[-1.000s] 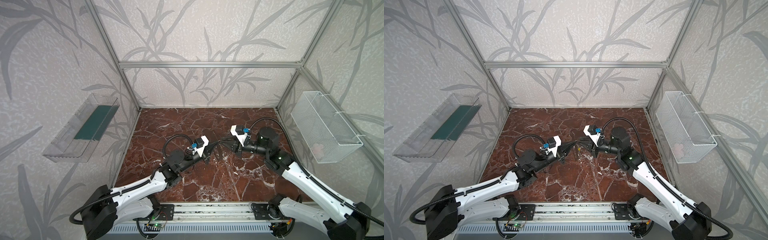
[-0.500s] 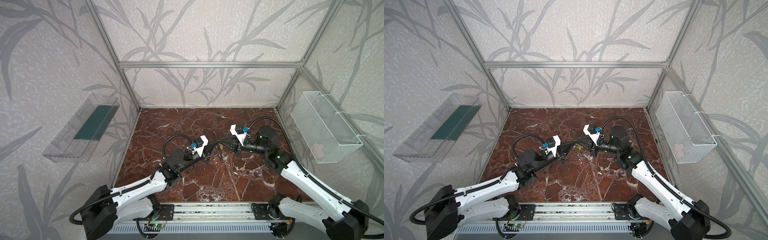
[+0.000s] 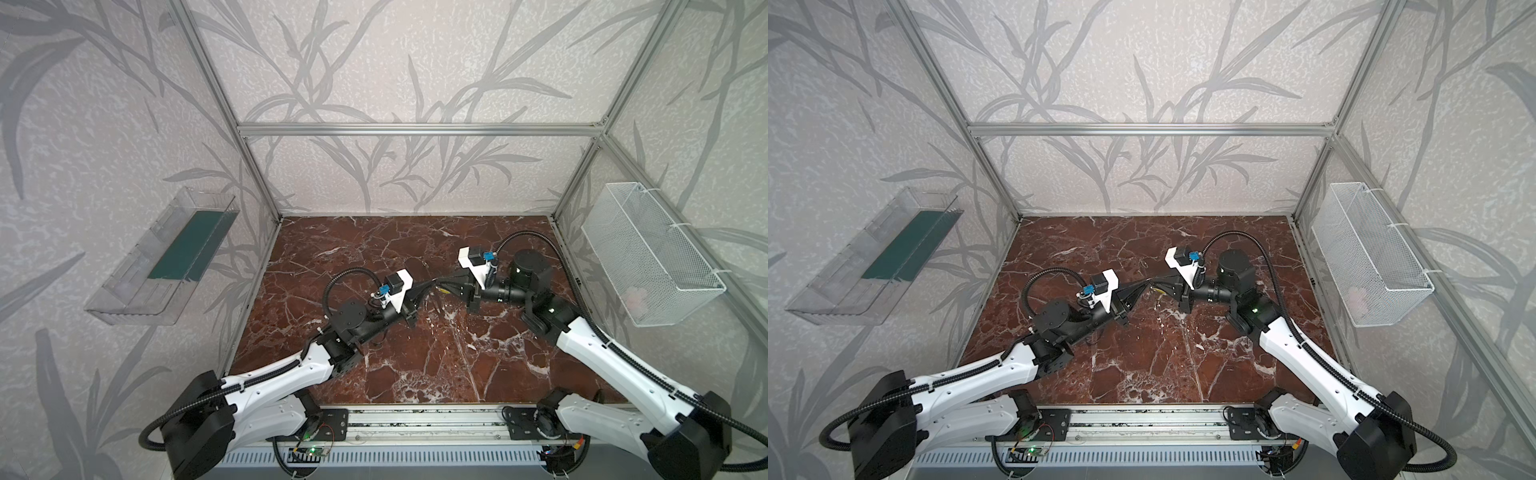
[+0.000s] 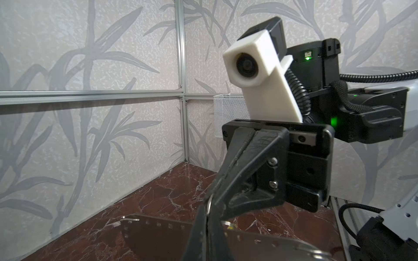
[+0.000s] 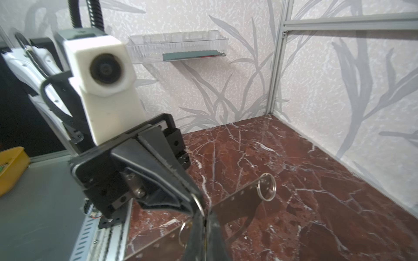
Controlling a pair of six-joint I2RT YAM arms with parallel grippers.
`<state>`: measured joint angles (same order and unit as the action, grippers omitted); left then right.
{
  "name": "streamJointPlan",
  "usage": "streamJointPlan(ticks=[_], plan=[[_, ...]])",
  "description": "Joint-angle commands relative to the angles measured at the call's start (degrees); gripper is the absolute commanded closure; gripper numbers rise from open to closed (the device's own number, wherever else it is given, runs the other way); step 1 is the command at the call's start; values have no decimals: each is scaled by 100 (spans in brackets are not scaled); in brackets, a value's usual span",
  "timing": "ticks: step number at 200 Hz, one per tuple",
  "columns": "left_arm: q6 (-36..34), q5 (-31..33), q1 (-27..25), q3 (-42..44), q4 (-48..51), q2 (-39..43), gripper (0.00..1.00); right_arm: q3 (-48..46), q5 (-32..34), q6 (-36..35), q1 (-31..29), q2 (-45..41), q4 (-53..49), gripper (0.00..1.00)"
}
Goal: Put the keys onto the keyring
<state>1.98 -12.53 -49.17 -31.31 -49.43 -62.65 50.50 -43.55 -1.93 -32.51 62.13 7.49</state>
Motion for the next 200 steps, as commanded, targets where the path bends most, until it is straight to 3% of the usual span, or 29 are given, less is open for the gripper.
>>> streamJointPlan(ticks=[1,44,76,108,127,155,200], plan=[[57,-131,-58,-15,-375,93,100,125,-331,-3,-81,57,-29,100],[7,169,-58,-24,20,279,100,360,-97,-555,-88,-7,-750,100],[-137,440,-52,-107,835,606,83,711,289,-1179,-87,7,-1619,100],[-393,588,-49,-247,1744,1038,77,1214,624,-1889,-108,145,-2593,100],[-609,592,-43,-505,2536,1192,74,1603,909,-2350,-173,309,-3195,100],[-1083,254,-14,-1599,4687,917,74,2230,1505,-3051,-385,682,-4003,100],[-1698,-130,65,-2837,6498,282,74,3302,1339,-3917,-455,1415,-5267,100]])
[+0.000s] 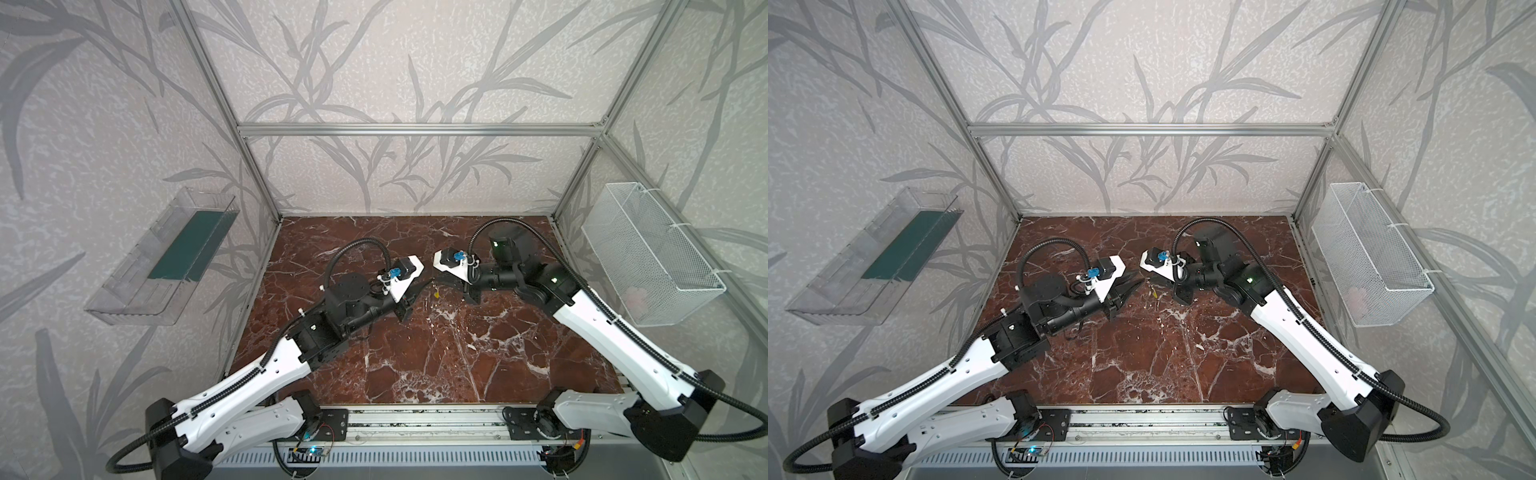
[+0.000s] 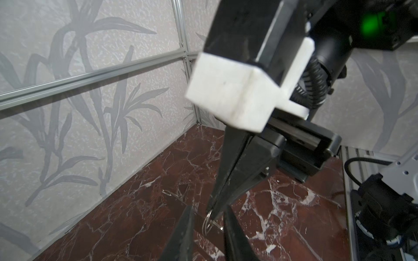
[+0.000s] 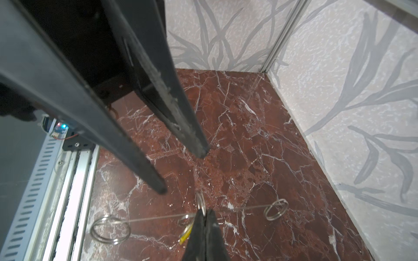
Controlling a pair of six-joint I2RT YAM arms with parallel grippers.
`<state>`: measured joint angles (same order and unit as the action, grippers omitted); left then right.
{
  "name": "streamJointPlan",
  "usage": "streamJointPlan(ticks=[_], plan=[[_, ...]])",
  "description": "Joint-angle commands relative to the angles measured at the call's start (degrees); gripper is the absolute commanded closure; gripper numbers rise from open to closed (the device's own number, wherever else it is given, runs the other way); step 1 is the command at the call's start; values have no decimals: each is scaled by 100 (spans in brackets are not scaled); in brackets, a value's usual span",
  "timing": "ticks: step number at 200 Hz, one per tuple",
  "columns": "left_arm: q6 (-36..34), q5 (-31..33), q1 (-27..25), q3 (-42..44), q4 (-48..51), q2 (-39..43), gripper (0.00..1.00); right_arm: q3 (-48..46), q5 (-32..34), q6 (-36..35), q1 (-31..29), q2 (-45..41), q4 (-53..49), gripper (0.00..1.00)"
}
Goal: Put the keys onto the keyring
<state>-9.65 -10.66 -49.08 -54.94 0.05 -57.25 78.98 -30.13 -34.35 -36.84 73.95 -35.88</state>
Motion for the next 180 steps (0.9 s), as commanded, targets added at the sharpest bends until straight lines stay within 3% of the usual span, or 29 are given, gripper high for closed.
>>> streamJointPlan(ticks=[1,26,55,114,180], plan=[[-541,-325,56,-501,1581,-276,74,462,-11,-686,-24,242,-943,100],[-740,-369,69,-1007,2334,-628,74,671,-151,-807,-17,363,-1085,100],[-844,-238,83,-1092,2457,-773,74,706,-328,-897,-22,331,-1131,100],[-898,-205,122,-869,1964,-693,76,654,-520,-868,-17,242,-1111,100],[-1616,-347,171,439,403,24,89,761,-641,-828,62,408,-1136,100]])
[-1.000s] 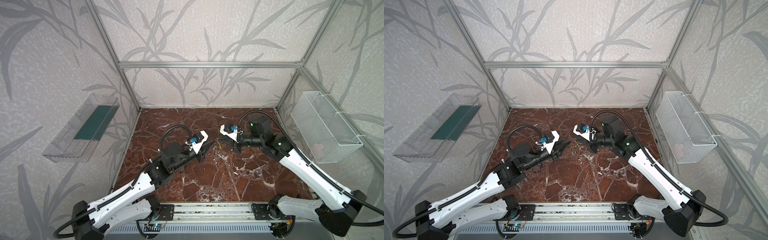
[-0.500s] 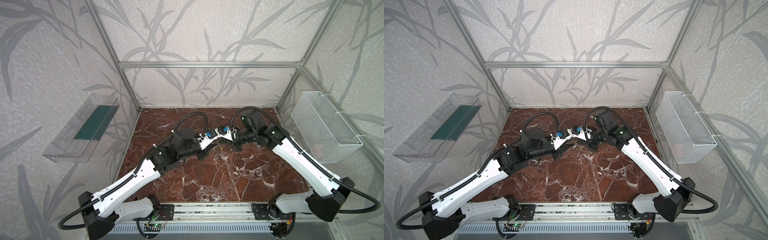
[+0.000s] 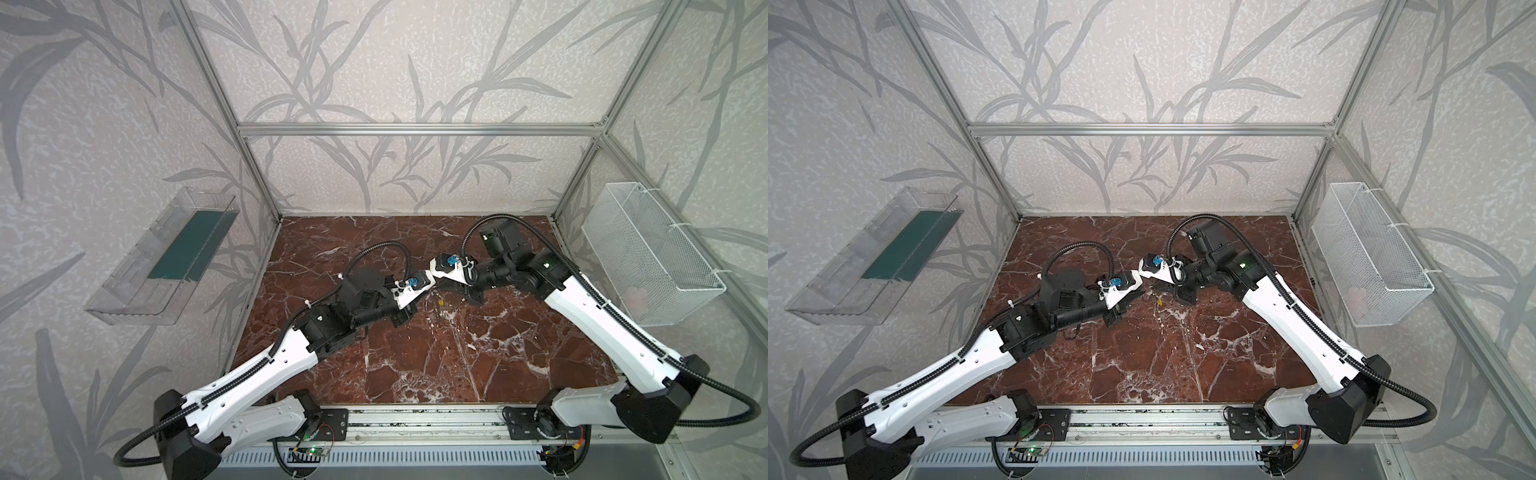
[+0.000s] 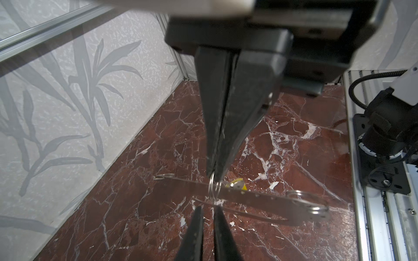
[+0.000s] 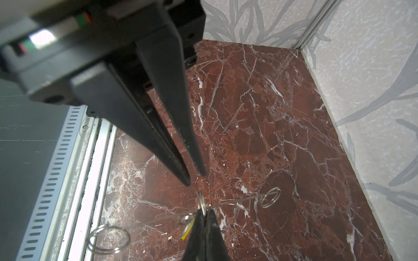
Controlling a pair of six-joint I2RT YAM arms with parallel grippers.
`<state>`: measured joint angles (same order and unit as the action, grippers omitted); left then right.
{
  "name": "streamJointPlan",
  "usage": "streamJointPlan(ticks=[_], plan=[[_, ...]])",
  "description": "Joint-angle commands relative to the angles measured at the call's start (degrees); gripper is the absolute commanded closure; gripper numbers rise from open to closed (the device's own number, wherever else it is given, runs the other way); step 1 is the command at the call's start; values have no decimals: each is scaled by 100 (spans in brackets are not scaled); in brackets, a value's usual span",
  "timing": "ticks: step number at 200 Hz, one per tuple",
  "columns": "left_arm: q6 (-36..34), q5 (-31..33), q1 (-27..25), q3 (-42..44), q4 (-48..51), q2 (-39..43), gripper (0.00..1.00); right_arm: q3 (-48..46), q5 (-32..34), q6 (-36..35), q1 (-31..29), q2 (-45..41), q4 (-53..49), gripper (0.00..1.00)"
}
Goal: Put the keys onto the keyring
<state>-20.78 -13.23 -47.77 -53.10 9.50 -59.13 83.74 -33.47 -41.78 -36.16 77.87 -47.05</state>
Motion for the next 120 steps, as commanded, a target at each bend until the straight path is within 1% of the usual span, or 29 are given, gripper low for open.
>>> streamJointPlan(ticks=[1,36,62,120], plan=[[-509,-82,44,265,-552,219,89,283,-308,-85,-5,17,-17,100],[-603,-83,109,241,-642,223,90,309,-525,-94,-7,74,21,100],[-515,-158,149,167,-651,221,89,326,-599,-94,-5,122,23,100],[-339,-674,303,-156,-294,107,86,293,-687,-109,-5,158,32,100]])
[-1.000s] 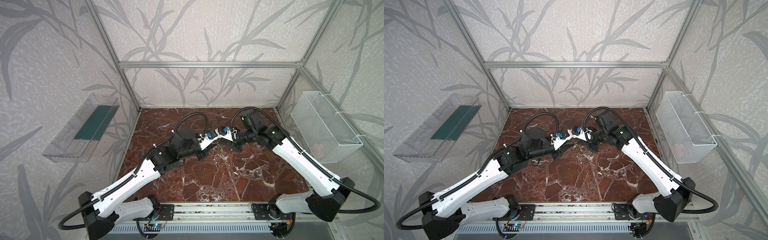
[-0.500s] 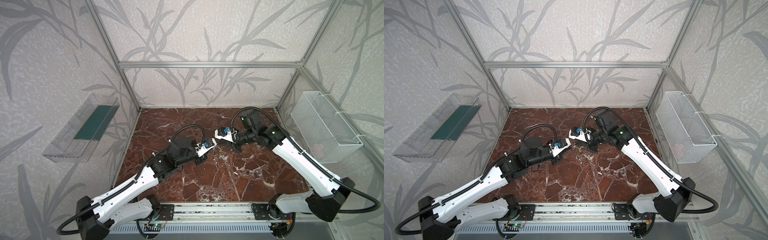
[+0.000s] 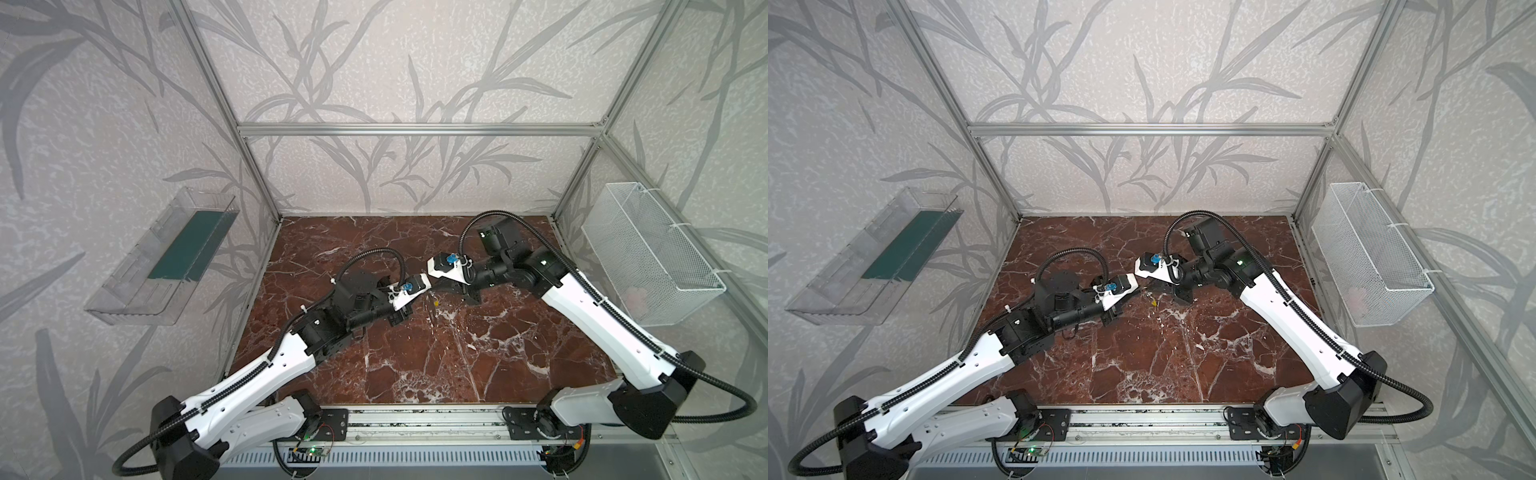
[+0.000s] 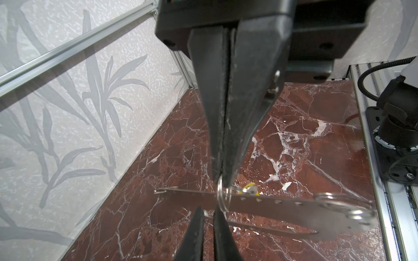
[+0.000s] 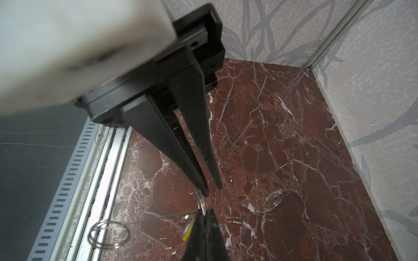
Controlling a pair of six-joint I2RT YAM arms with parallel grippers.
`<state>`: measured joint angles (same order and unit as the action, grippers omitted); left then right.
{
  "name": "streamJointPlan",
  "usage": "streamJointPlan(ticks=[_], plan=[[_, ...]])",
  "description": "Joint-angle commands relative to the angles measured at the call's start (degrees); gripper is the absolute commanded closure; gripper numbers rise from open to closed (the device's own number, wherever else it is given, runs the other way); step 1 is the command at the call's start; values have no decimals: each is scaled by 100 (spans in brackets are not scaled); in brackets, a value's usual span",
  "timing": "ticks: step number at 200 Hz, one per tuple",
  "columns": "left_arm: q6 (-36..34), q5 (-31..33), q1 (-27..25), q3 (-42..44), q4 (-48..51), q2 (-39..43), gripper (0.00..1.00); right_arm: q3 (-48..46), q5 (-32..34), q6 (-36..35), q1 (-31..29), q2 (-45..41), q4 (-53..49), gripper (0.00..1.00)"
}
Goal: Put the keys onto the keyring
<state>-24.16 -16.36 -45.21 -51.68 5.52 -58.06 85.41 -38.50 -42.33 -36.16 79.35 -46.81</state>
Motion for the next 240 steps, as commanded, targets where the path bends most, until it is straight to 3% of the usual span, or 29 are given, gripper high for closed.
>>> streamJointPlan(ticks=[1,74,240], plan=[[-1,-369,52,-307,114,-2,86,126,-184,-55,-5,5,11,100],[-2,-626,150,-545,614,-31,86,81,-132,-39,-5,23,66,100],[228,-1046,337,-492,521,37,84,92,-210,-3,-5,116,171,100]])
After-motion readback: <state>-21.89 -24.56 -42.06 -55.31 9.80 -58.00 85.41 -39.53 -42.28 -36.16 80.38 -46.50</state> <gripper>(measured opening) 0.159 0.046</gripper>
